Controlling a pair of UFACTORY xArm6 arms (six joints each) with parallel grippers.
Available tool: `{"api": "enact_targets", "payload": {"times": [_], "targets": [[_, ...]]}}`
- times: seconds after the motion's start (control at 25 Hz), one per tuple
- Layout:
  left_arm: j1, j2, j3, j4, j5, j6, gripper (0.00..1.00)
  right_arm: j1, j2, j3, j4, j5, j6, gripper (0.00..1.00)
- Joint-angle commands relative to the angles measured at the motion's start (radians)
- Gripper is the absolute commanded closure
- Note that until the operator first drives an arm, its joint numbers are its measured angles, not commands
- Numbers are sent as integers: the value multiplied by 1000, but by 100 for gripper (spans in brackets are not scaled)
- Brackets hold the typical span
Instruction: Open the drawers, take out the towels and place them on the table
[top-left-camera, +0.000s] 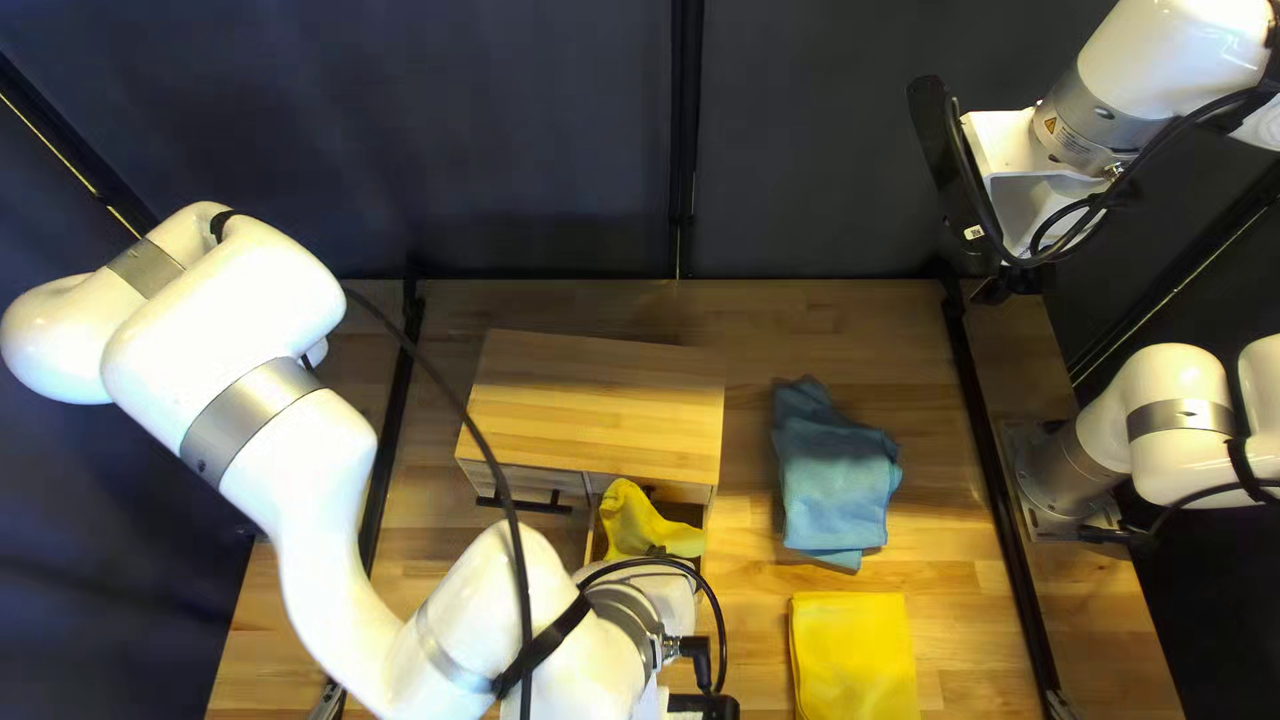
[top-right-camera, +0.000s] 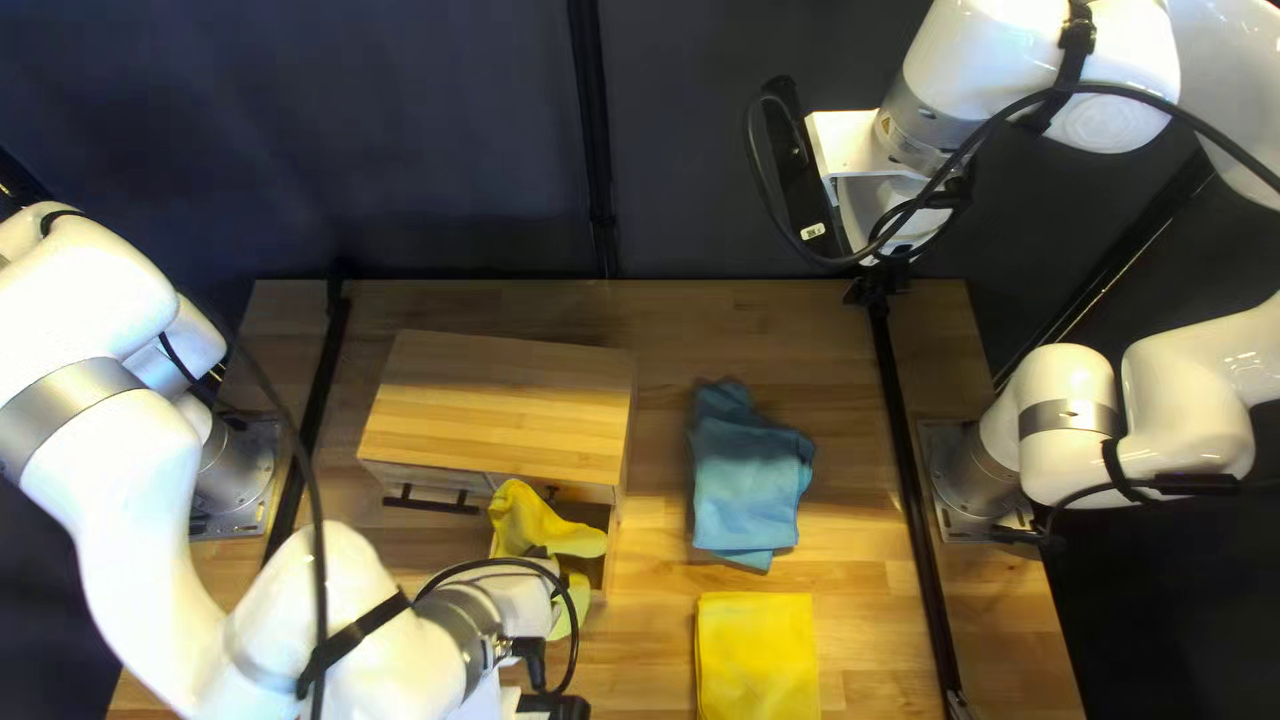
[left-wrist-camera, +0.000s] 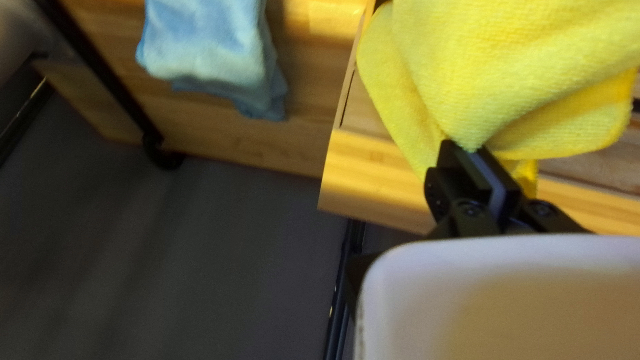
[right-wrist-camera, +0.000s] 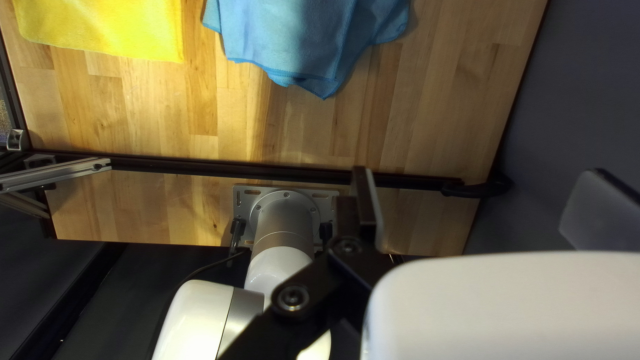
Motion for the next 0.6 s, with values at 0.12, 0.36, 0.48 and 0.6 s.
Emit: {"api": "enact_targets", "payload": {"times": [0.12, 0.36, 0.48, 0.6], "targets": [[-33, 69, -147, 85, 100, -32, 100, 0, 0, 0, 0, 0, 0, 0], [-58, 99, -203, 180, 125, -76, 100, 0, 0, 0, 0, 0, 0, 0], [-81, 111, -207, 238, 122, -112, 100, 0, 0, 0, 0, 0, 0, 0], [-95, 122, -198, 290, 109, -142, 100, 0, 0, 0, 0, 0, 0, 0]]}}
